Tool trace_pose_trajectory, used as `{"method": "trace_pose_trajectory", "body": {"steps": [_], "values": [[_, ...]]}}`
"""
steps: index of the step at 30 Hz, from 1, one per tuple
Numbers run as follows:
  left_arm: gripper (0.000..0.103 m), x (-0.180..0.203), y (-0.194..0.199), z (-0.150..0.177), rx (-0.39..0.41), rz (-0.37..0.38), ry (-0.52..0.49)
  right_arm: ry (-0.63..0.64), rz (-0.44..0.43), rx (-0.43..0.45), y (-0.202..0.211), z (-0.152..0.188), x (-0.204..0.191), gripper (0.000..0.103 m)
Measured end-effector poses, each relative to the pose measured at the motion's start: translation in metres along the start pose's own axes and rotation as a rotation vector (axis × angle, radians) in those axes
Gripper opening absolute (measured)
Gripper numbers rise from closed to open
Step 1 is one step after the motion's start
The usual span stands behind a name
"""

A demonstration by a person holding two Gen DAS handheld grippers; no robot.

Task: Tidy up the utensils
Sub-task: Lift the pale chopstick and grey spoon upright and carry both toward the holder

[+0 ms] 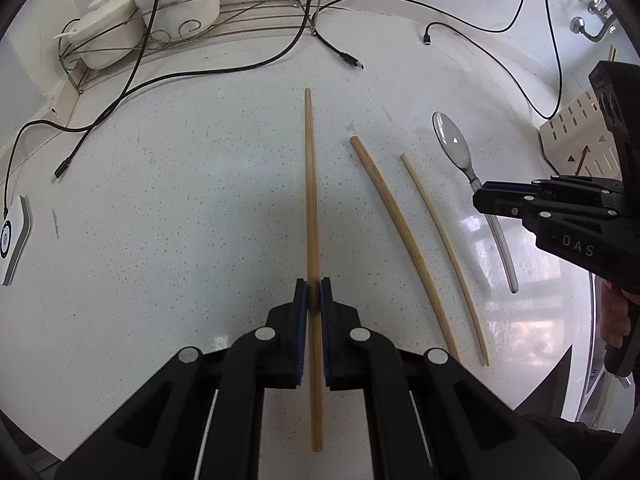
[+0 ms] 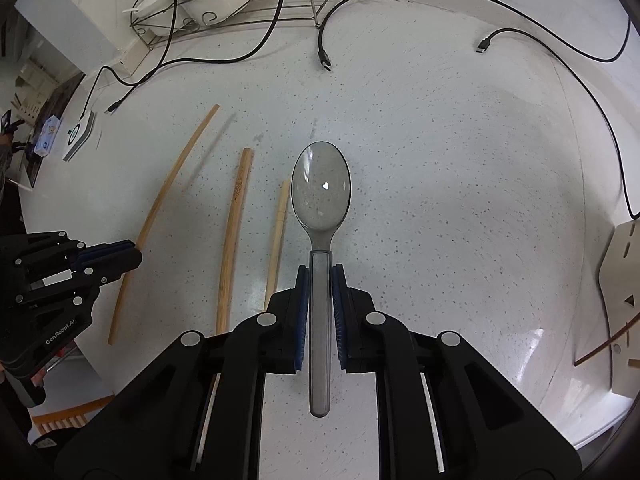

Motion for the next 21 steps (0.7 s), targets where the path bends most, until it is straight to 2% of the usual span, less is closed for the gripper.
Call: {"method": "trace_pose_trajectory", "body": {"steps": [9,15,21], "values": [[0.006,0.018,0.032,-0.009,0.090,0.058,-0.017,-0.043,-0.033,0.075,0.033,0.008,0.004,0.011],[0.006,0.034,0.056,-0.021,0.141,0.143,-0.023,-0.098,-0.044,0.133,0.061,0.019,0.015,0.011],[0.006,0.064,0.093,-0.037,0.227,0.209,-0.075,-0.181,-0.047,0.227,0.102,0.035,0.037,0.011]]}}
Point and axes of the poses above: each gripper's, at about its wrist camera, not at the fingertips, and y roughly against the way its jaws point, x to its right, z to its underside, the point moved 8 cm from there along -y, roughly the way its jaws point, and after that the axes turned 9 degrees about -x, right-handed, at the moved point
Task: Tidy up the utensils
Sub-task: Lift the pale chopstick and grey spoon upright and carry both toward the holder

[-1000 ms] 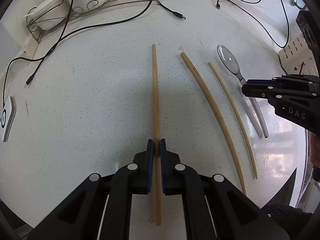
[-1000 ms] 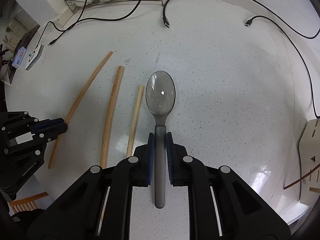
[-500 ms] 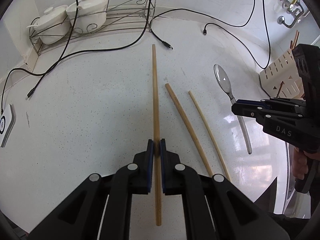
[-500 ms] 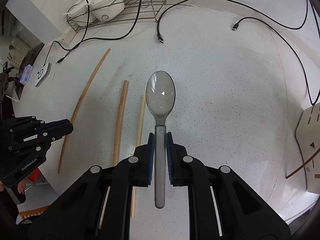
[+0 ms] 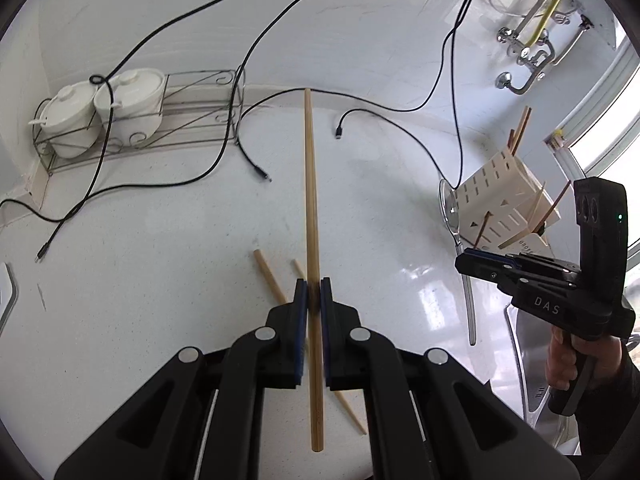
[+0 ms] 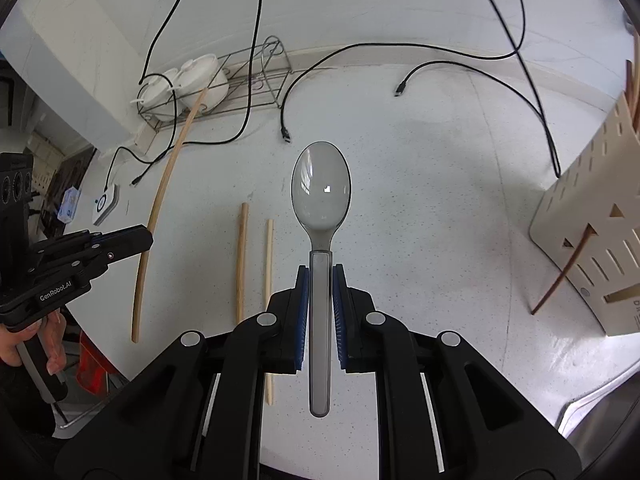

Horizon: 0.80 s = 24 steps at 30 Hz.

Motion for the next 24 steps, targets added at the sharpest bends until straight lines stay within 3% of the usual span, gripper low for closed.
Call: {"method": "trace_pose_trajectory", "body": {"steps": [13,24], "values": [[0.006,0.100,0.030,-0.053,0.125,0.116,-0.215,-0.153,0.072,0.164,0.083,0.016,0.058,0.011],[0.006,0.186,0.030,-0.082,0.174,0.196,-0.385,-0.314,0.024,0.305,0.145,0.039,0.105,0.011]]}}
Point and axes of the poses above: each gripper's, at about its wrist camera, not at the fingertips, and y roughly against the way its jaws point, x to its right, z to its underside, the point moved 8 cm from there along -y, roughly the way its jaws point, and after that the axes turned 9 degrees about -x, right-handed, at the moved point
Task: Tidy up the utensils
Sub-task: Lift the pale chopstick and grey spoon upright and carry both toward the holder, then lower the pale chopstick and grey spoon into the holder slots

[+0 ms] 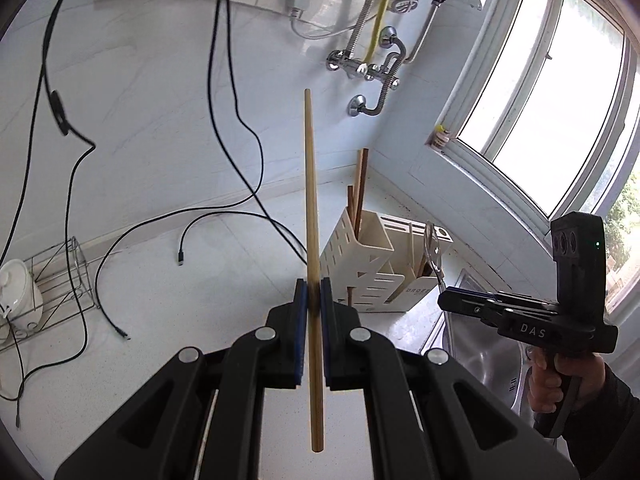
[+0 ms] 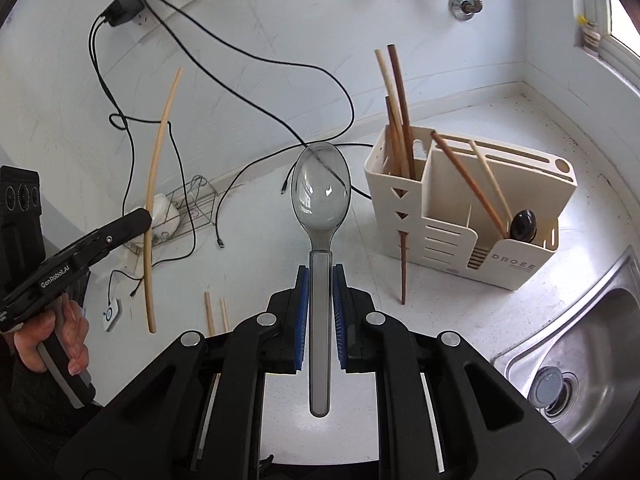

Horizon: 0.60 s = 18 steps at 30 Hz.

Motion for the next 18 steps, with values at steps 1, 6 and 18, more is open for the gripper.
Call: {"method": "trace_pose_trajectory", "body": {"steps": [1,6,18], "values": [[0.006,0.006,-0.002,-0.005,0.007,0.006,-0.012,-0.015,0.001,0.016,0.005,-0.001,0.005,0.011],[0.006,0.033,-0.012,-0.028,0.048,0.040,-0.068,-0.070,0.056,0.117,0.034,-0.010,0.031,0.011],[0.006,0.076,-0.039,-0.080,0.167,0.066,-0.141,-0.123,0.211,0.351,0.088,-0.037,0.088,0.011]]}}
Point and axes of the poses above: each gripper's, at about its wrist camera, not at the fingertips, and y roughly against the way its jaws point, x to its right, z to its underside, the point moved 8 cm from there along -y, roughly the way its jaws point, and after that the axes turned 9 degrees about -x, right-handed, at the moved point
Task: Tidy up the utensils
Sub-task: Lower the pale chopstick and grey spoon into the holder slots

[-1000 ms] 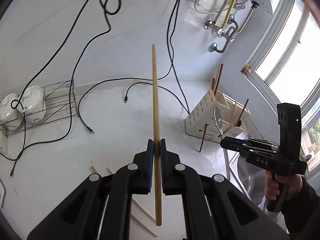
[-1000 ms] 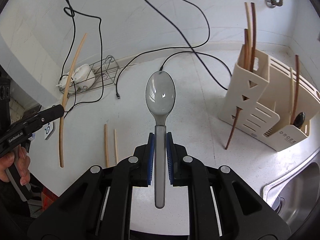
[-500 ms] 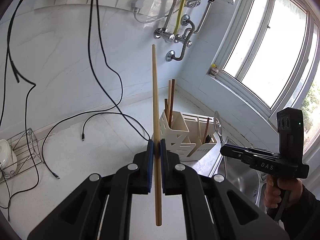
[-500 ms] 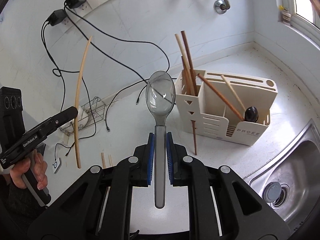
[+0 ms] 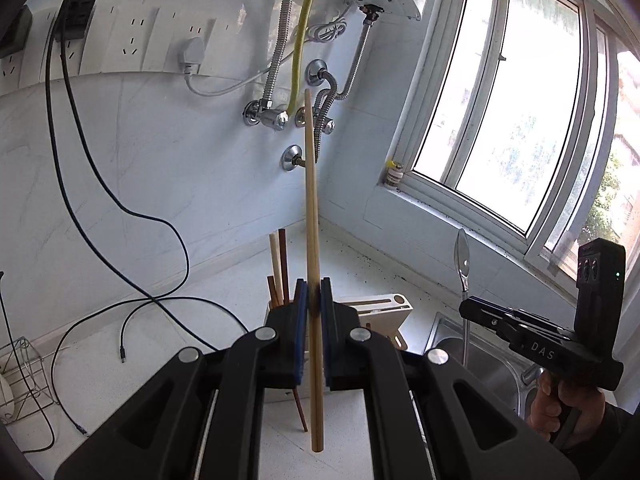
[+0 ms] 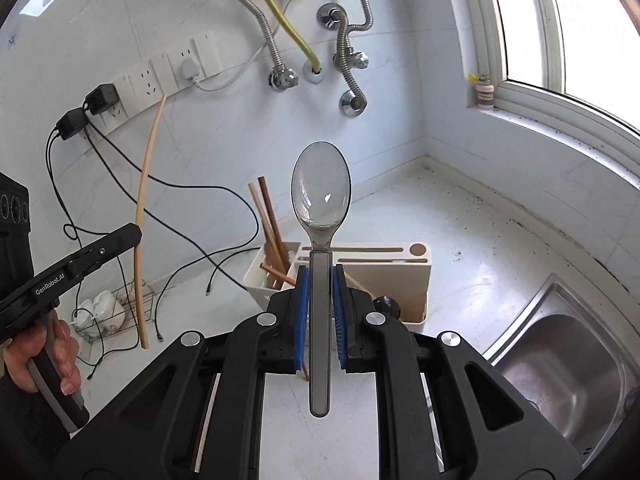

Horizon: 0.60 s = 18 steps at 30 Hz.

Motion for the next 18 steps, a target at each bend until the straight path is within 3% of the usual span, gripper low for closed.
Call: {"method": "trace_pose_trajectory", "body": {"steps": [7,12,18], "values": [[0.006,-0.002,-0.027,-0.014,0.055,0.012,0.011,-0.073,-0.037,0.038,-0.008,-0.014,0.026,0.011],[0.006,0.002,-0.037,-0.022,0.099,0.026,0.003,-0.079,-0.005,0.087,-0.013,-0.018,0.039,0.011],[0.006,0.004,-0.049,-0.029,0.139,0.104,0.014,-0.038,-0.003,0.216,-0.012,-0.019,0.046,0.011]]}}
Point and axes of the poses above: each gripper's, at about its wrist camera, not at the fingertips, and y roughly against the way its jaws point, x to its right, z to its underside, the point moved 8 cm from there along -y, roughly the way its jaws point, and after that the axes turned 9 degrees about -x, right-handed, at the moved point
